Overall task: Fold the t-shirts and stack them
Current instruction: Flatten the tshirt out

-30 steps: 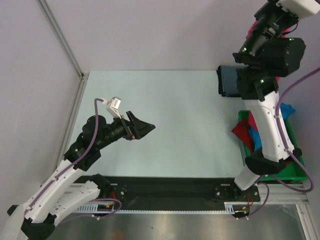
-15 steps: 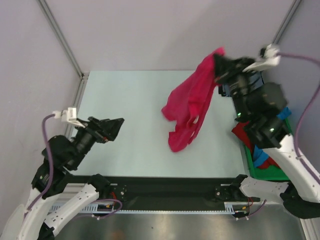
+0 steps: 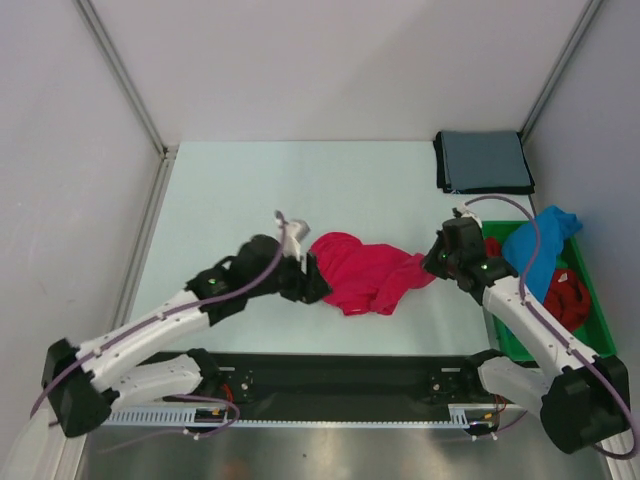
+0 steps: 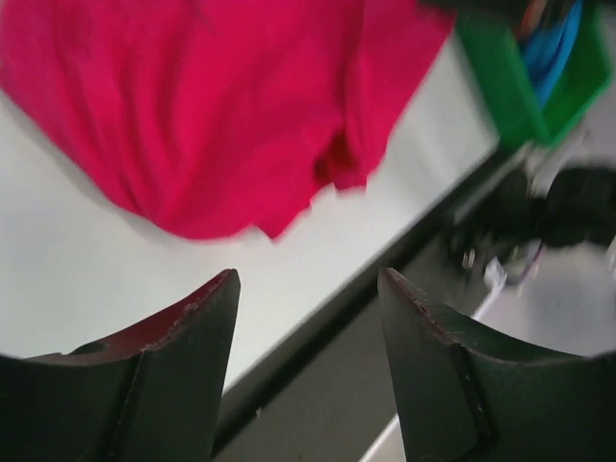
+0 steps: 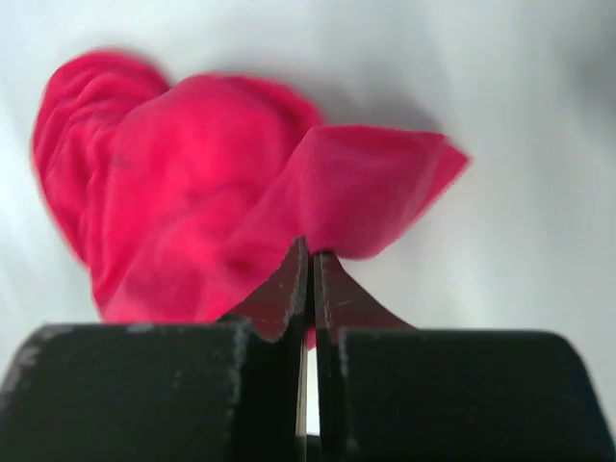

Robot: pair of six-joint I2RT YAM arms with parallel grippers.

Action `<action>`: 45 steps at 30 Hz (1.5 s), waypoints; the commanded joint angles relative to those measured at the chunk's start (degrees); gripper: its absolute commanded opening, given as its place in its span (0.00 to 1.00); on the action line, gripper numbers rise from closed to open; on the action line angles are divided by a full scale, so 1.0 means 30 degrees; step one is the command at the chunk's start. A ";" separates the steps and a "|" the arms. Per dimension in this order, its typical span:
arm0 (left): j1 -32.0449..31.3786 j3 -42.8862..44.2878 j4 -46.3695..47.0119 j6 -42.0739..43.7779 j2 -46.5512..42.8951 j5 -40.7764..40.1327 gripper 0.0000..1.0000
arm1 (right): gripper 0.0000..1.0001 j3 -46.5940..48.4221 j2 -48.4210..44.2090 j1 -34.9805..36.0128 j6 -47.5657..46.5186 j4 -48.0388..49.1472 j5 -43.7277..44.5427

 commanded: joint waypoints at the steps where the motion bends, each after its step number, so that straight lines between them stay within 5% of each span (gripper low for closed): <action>1: -0.2866 -0.0886 0.3793 -0.0638 0.1170 -0.0376 0.63 | 0.00 -0.0200 0.0246 -0.2244 0.0579 -0.0786 -0.2506; 9: -0.4865 -0.0538 0.5882 -0.0843 0.6709 -0.2377 0.64 | 0.05 0.0443 0.0598 -0.7257 -0.1032 -0.0818 -0.4911; 10: -0.4894 -0.0362 0.6174 -0.0960 0.7815 -0.2290 0.64 | 0.23 0.0618 0.0976 -0.7259 -0.1295 -0.0527 -0.5610; 13: -0.5245 0.0225 0.6410 -0.1575 0.9343 -0.2522 0.63 | 0.58 0.1057 0.1593 -0.7816 -0.2379 -0.0929 -0.6319; 16: -0.5626 0.0022 0.6967 -0.2101 0.9992 -0.2757 0.63 | 0.68 0.1119 0.0694 -0.7496 -0.3347 -0.1955 -0.6378; 26: -0.5627 -0.0038 0.7524 -0.2542 1.1691 -0.3959 0.59 | 0.56 -0.3507 -0.2305 0.1229 0.2593 -0.1026 -0.3333; 37: -0.5627 0.0518 0.6501 -0.2338 1.2629 -0.5276 0.55 | 0.57 -0.5004 0.0160 0.2555 0.3155 0.1466 -0.1195; 43: -0.5627 0.1543 0.5300 -0.1812 1.3362 -0.6213 0.35 | 0.47 -0.5064 0.0015 0.2584 0.3009 0.2346 -0.0959; 45: -0.5627 0.1836 0.5094 -0.1461 1.3451 -0.6564 0.28 | 0.35 -0.4890 -0.0103 0.2526 0.2805 0.2493 -0.0901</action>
